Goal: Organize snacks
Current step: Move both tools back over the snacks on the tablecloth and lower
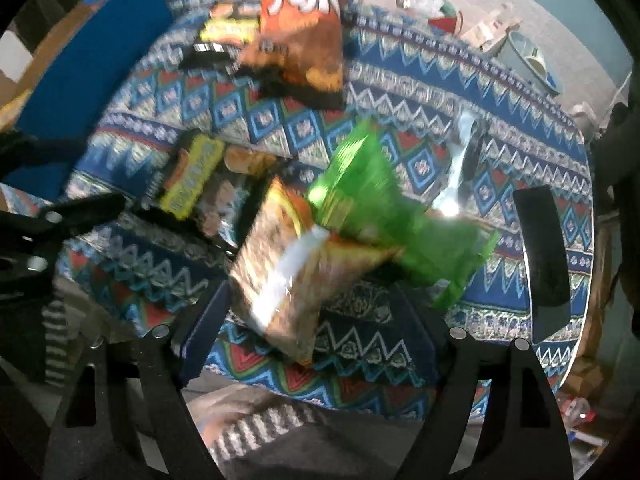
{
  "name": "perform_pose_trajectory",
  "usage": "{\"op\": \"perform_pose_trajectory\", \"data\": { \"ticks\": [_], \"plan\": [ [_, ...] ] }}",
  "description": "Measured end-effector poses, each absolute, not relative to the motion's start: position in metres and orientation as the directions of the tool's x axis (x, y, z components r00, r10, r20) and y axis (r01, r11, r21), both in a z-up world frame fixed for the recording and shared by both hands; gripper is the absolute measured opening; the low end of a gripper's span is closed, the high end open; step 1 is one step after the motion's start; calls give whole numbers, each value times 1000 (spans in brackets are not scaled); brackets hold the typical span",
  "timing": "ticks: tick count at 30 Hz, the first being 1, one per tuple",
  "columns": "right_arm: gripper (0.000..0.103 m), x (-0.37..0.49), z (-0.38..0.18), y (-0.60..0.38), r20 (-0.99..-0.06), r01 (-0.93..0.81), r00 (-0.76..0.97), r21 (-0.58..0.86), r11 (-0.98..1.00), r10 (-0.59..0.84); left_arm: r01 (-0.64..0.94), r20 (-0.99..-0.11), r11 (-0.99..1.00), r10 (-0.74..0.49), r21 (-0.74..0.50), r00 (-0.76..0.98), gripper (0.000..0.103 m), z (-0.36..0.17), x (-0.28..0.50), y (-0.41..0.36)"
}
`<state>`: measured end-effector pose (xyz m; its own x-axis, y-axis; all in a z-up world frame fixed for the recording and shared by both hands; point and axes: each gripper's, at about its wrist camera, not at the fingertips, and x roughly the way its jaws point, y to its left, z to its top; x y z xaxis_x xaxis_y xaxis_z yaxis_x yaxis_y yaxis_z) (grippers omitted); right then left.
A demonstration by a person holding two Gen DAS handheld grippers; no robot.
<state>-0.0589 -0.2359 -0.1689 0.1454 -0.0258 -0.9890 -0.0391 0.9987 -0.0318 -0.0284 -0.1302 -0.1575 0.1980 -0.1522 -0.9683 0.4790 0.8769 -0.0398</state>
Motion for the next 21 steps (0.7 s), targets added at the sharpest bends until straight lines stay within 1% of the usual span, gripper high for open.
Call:
{"op": "perform_pose_trajectory", "data": {
  "ticks": [8, 9, 10, 11, 13, 15, 16, 19, 21],
  "plan": [
    [80, -34, -186, -240, -990, -14, 139, -15, 1000, -13, 447, -973, 892, -155, -63, 172, 73, -167, -16, -130],
    [77, -30, -189, -240, -990, -16, 138, -15, 1000, -12, 440, -973, 896, -155, -66, 170, 73, -168, -14, -129],
    [70, -27, -191, -241, -991, -20, 137, -11, 1000, -8, 432, -974, 899, -156, -70, 167, 73, -169, -12, -129],
    [66, -24, -193, -243, -991, -22, 136, -2, 1000, 1, 421, -974, 904, -158, -77, 161, 73, -171, -9, -128],
    [56, -20, -195, -246, -990, -25, 140, 12, 1000, 15, 402, -975, 911, -162, -89, 152, 73, -173, -4, -127],
    [51, -16, -195, -249, -989, -25, 148, 3, 1000, 7, 379, -975, 920, -168, -103, 143, 73, -175, 2, -126],
    [46, -13, -196, -251, -988, -24, 151, 0, 1000, 4, 367, -975, 924, -171, -109, 141, 73, -176, 5, -125],
    [41, -6, -194, -260, -986, -12, 163, 16, 1000, 18, 365, -973, 924, -177, -112, 148, 73, -174, 11, -128],
    [39, -6, -193, -268, -984, 7, 174, 26, 1000, 24, 383, -970, 917, -185, -112, 159, 78, -173, 15, -131]
  ]
}}
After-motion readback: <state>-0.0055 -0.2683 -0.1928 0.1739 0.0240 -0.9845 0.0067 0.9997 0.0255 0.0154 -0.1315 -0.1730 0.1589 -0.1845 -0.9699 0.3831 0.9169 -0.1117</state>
